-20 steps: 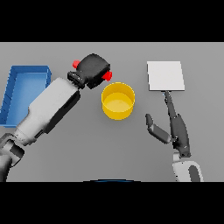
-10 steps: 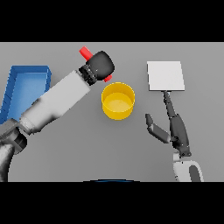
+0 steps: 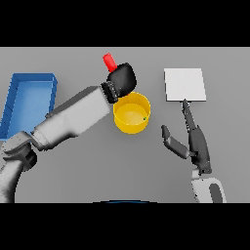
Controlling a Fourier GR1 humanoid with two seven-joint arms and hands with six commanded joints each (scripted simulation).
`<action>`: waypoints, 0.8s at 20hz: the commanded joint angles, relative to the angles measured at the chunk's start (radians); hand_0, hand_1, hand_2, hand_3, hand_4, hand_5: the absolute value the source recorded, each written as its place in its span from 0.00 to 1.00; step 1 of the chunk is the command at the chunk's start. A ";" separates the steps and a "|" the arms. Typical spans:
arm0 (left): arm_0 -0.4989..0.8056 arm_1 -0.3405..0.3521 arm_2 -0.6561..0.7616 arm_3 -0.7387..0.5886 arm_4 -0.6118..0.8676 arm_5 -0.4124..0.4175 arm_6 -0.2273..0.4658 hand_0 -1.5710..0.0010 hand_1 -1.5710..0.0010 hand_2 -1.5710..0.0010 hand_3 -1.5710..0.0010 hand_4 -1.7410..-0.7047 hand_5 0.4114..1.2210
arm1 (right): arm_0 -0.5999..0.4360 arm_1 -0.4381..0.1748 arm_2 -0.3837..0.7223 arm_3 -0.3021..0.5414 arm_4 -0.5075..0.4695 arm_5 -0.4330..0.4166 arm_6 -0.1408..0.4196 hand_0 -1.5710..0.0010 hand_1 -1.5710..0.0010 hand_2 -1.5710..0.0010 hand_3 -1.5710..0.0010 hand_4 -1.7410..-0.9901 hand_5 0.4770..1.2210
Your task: Pick up the red beaker and tilt it to pour out 1 green nut into yellow bowl. Pick up the yellow bowl and place it on the metallic measuring scale.
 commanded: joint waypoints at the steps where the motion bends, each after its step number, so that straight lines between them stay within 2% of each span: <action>1: -0.009 0.005 -0.019 -0.010 -0.017 -0.017 -0.009 0.00 0.00 0.00 0.00 0.01 1.00 | -0.004 0.003 0.007 0.004 0.018 -0.009 0.008 1.00 1.00 1.00 1.00 0.89 0.27; 4: -0.053 -0.009 -0.062 0.017 -0.066 -0.031 -0.036 0.00 0.00 0.00 0.00 0.01 1.00 | 0.012 -0.006 0.006 0.004 0.019 -0.008 -0.034 1.00 1.00 1.00 1.00 0.88 0.27; 6: -0.085 -0.017 -0.106 0.039 -0.105 -0.049 -0.074 0.00 0.00 0.00 0.00 0.01 1.00 | -0.006 -0.007 -0.004 0.019 0.007 -0.006 -0.023 1.00 1.00 1.00 1.00 0.90 0.26; 9: -0.115 -0.042 -0.145 0.053 -0.146 -0.079 -0.086 0.00 0.00 0.00 0.00 0.01 1.00 | 0.008 0.002 0.010 -0.007 0.021 -0.013 -0.031 1.00 1.00 1.00 1.00 0.92 0.27; 11: -0.145 -0.056 -0.149 0.072 -0.156 -0.072 -0.104 0.00 0.00 0.00 0.00 0.01 1.00 | -0.011 0.006 0.009 0.010 0.028 -0.018 -0.004 1.00 1.00 1.00 1.00 0.93 0.28; 12: -0.155 -0.060 -0.148 0.067 -0.155 -0.096 -0.117 0.00 0.00 0.00 0.00 0.01 1.00 | 0.001 0.000 0.011 0.003 0.026 -0.011 -0.018 1.00 1.00 1.00 1.00 0.94 0.28; 14: -0.195 -0.045 -0.108 0.102 -0.140 -0.038 -0.131 0.00 0.00 0.00 0.00 0.01 1.00 | -0.003 -0.001 0.007 -0.002 0.025 -0.014 -0.008 1.00 1.00 1.00 1.00 0.94 0.28; 16: -0.250 -0.028 -0.075 0.129 -0.129 -0.047 -0.145 0.00 0.00 0.00 0.00 0.02 1.00 | -0.015 -0.001 0.004 0.022 0.031 -0.021 -0.016 1.00 1.00 1.00 1.00 0.95 0.28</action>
